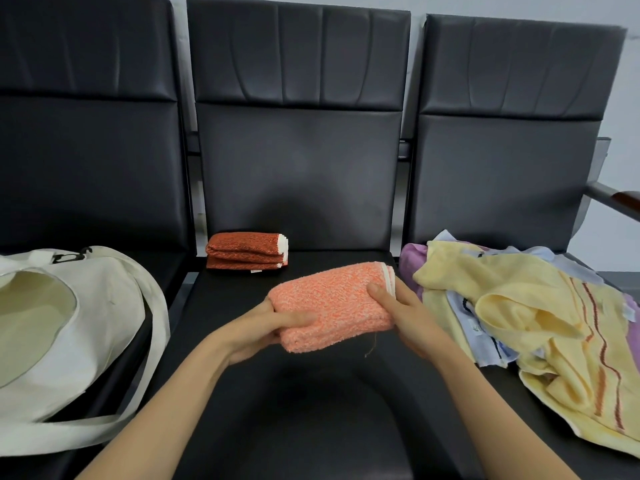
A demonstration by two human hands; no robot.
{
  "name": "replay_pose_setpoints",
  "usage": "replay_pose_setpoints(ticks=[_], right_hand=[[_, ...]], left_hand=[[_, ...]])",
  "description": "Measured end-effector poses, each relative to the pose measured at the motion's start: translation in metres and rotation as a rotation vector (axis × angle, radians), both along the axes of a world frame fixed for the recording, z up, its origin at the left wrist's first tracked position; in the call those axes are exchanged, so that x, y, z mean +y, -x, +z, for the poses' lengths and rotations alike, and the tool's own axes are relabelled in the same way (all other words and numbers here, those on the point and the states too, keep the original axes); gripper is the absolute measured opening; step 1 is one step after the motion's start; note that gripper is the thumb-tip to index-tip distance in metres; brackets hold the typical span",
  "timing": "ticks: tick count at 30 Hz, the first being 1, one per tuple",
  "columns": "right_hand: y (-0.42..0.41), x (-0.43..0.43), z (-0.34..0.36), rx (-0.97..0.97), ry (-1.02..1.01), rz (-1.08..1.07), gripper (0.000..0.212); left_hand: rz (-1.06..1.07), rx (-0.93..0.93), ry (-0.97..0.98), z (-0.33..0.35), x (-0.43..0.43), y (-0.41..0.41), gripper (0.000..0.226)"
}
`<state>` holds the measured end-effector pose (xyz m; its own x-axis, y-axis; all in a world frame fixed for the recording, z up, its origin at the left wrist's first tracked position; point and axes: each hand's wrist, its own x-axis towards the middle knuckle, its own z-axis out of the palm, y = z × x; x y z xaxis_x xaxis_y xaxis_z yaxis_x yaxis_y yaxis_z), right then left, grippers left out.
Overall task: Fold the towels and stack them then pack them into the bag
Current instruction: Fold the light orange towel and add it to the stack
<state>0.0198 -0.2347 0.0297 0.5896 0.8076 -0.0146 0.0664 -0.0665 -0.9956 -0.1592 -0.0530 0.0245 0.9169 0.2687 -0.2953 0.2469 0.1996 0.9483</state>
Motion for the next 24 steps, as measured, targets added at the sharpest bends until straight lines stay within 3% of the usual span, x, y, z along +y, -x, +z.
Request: replay_pose_setpoints(ticks=[2,5,8,13,16,20,24], right_hand=[[-0.003,0.0,-0.002,0.059,-0.042,-0.002,0.061],[-0.006,0.001,-0.002,0.157,-0.13,0.014,0.084],[-0.005,0.003,0.001,0.183,-0.186,0.018,0.076],[0.001,0.008,-0.003,0.115,-0.119,-0.046,0.055],[0.012,0.015,-0.006,-0.038,0.01,-0.139,0.06],[0.022,0.027,-0.01,-0.147,-0.008,-0.26,0.043],[0.018,0.047,-0.007,-0.099,-0.094,-0.295,0.023]], left_hand=[[0.011,-0.041,-0.041,0.003,-0.002,0.0,0.078],[0.136,-0.167,-0.074,0.005,-0.001,-0.004,0.089],[0.218,-0.276,-0.106,0.008,-0.003,-0.005,0.088],[0.248,-0.251,0.053,0.007,-0.014,-0.007,0.05],[0.26,-0.196,0.079,0.005,-0.021,-0.009,0.055],[0.496,-0.144,-0.075,0.004,-0.022,-0.022,0.079],[0.649,-0.243,-0.211,-0.003,-0.013,-0.028,0.063]])
